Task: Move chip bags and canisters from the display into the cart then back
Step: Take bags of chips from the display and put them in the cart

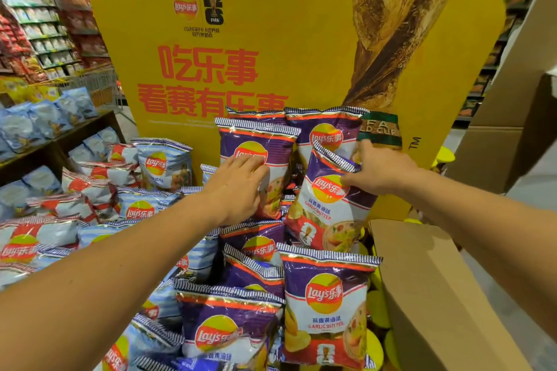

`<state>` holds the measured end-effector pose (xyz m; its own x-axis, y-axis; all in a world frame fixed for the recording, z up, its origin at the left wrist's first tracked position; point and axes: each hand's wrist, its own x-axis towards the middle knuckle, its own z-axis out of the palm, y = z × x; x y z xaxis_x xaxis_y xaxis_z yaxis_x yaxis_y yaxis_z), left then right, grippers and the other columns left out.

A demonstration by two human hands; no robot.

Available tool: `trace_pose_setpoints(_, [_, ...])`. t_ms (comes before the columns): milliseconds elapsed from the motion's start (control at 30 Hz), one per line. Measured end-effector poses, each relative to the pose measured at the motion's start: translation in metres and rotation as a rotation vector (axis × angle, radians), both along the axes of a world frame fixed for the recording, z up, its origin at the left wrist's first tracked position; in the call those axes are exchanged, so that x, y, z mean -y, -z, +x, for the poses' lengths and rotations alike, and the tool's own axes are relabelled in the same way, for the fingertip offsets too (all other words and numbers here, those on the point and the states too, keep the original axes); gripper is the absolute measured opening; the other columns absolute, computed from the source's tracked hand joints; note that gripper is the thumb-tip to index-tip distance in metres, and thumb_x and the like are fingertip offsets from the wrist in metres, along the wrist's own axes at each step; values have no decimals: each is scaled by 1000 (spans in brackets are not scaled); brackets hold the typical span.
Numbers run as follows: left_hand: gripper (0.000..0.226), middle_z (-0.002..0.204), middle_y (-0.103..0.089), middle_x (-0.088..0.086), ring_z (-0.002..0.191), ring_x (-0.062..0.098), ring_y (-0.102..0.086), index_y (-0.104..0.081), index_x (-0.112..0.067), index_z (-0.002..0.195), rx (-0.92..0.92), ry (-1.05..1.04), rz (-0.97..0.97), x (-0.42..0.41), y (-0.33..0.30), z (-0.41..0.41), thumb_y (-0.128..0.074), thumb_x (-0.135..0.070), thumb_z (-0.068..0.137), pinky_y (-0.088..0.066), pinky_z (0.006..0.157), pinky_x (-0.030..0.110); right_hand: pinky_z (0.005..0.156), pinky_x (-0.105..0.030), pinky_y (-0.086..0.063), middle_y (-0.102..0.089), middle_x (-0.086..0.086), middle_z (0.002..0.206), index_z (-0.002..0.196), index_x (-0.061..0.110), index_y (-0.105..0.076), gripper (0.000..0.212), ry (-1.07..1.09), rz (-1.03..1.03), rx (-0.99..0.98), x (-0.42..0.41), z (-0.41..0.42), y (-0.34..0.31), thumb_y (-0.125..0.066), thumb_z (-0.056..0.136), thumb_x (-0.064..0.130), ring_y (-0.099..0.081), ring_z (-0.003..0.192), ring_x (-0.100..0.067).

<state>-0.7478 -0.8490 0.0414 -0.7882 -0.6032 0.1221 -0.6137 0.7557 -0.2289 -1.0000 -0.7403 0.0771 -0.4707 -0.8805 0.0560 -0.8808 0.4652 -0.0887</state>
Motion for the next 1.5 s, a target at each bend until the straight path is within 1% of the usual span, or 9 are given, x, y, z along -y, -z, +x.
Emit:
trace_pose_setpoints(67, [59, 163, -14, 5, 149, 26, -14, -24, -18, 152, 3, 6, 4, 2, 2, -2, -44, -35, 99, -12, 122, 41, 84, -35, -52, -64, -7, 122, 116, 20, -56, 40, -21, 11, 194, 1, 2, 0, -71, 86, 40, -60, 105, -28])
trace_pose_setpoints(300, [60, 164, -12, 4, 150, 25, -13, -24, -19, 152, 3, 16, 17, 11, 5, 0, -44, -33, 97, -13, 122, 42, 119, -53, -10, -69, 4, 113, 119, 28, -68, 30, -361, -454, -163, 24, 5, -4, -64, 92, 18, -54, 119, -21])
trace_pose_setpoints(533, [51, 156, -32, 9, 143, 29, -29, -41, -14, 142, -54, 77, 16, 10, 7, 2, -45, -32, 94, -23, 119, 41, 113, -61, -28, -69, -1, 106, 111, 22, -70, 25, -434, -423, -443, 43, 16, 28, -72, 86, 23, -58, 111, -30])
trace_pose_setpoints(767, [36, 117, -55, 6, 104, 27, -51, -54, -14, 117, -169, 92, -38, 6, 0, -5, -43, -33, 89, -42, 91, 38, 119, -48, -20, -56, -1, 121, 130, 22, -50, 43, -407, -504, -425, 35, 5, 25, -51, 96, 47, -52, 117, -25])
trace_pose_setpoints(1000, [30, 117, -53, 7, 103, 28, -49, -53, -13, 117, -190, 66, -46, -1, -2, -7, -49, -31, 93, -42, 90, 39, 120, -53, -15, -50, -8, 135, 139, 16, -46, 48, -378, -576, -385, 21, 3, 13, -56, 94, 31, -46, 129, -28])
trace_pose_setpoints(1167, [27, 118, -51, 4, 104, 27, -49, -50, -16, 118, -177, 12, -41, -12, -12, 2, -50, -21, 92, -40, 90, 40, 85, -42, -45, -56, -4, 109, 117, 16, -54, 29, -435, -643, -305, 5, 16, -3, -61, 90, 25, -54, 98, -24])
trace_pose_setpoints(1267, [30, 117, -52, 2, 103, 26, -50, -48, -18, 118, -159, -65, -28, -18, -22, 17, -51, -14, 89, -38, 87, 37, 61, -32, -44, -58, 7, 82, 96, 23, -58, 8, -469, -502, -12, 3, 36, -12, -56, 94, 31, -55, 75, -17])
trace_pose_setpoints(1400, [28, 120, -53, 5, 108, 29, -51, -52, -18, 118, -161, -169, 23, -33, -31, 51, -51, -12, 90, -36, 87, 38, 64, -30, -43, -63, 7, 77, 84, 19, -69, 20, -613, 72, 193, 10, 74, -18, -57, 95, 31, -59, 77, -17])
trace_pose_setpoints(1500, [29, 122, -53, 7, 111, 32, -51, -55, -16, 118, -200, -194, 99, -44, -32, 73, -48, -8, 91, -38, 90, 40, 60, -30, -45, -65, 3, 72, 78, 18, -68, 25, -658, 161, 277, 12, 98, -19, -57, 96, 31, -59, 68, -15])
